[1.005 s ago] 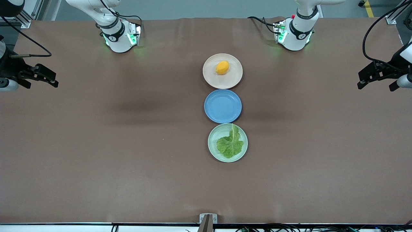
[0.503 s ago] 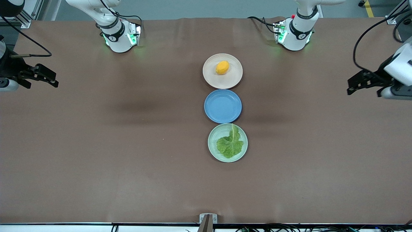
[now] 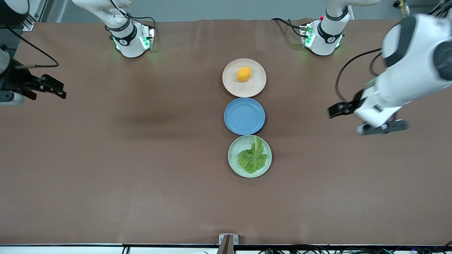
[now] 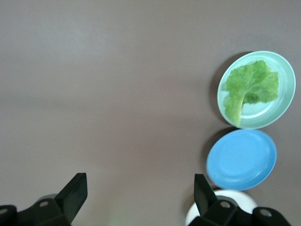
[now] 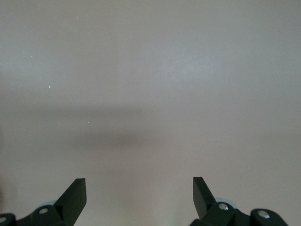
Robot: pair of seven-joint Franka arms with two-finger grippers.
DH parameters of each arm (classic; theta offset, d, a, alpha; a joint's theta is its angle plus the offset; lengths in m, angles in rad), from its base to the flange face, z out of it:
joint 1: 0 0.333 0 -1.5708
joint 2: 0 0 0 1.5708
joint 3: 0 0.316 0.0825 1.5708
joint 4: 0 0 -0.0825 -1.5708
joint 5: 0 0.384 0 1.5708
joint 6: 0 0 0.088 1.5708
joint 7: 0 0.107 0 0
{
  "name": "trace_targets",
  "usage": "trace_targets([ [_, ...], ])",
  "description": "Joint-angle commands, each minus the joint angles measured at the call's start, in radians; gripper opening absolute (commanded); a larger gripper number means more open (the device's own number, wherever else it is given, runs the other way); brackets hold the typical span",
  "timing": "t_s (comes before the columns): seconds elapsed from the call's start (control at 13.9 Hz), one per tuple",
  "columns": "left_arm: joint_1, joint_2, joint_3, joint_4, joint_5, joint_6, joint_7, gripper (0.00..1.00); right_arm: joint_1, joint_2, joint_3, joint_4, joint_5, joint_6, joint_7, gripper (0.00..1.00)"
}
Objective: Pick lemon and lettuce from plates
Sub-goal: 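Lower the left gripper onto the lettuce while the right gripper reaches the lemon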
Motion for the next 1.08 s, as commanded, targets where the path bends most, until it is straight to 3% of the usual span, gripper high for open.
trace_targets([
  [0.0, -0.083, 0.115, 0.003, 0.07, -0.007, 0.067, -0.195, 1.0, -0.016, 0.092, 0.006, 0.054, 0.004, 0.007, -0.019, 1.0],
  [0.14, -0.133, 0.168, 0.003, 0.075, -0.002, 0.147, -0.337, 1.0, -0.014, 0.201, 0.006, 0.117, -0.01, 0.01, -0.022, 1.0],
  [0.43, -0.225, 0.299, 0.003, 0.111, -0.004, 0.309, -0.726, 1.0, 0.026, 0.198, 0.012, 0.096, 0.037, -0.001, 0.145, 1.0],
  [0.79, -0.307, 0.474, 0.018, 0.193, 0.002, 0.485, -1.137, 1.0, 0.272, 0.143, 0.015, 0.012, 0.062, 0.023, 0.653, 1.0],
  [1.01, -0.327, 0.534, 0.018, 0.196, 0.016, 0.579, -1.248, 1.0, 0.456, 0.146, 0.015, -0.045, 0.071, 0.082, 0.928, 1.0],
])
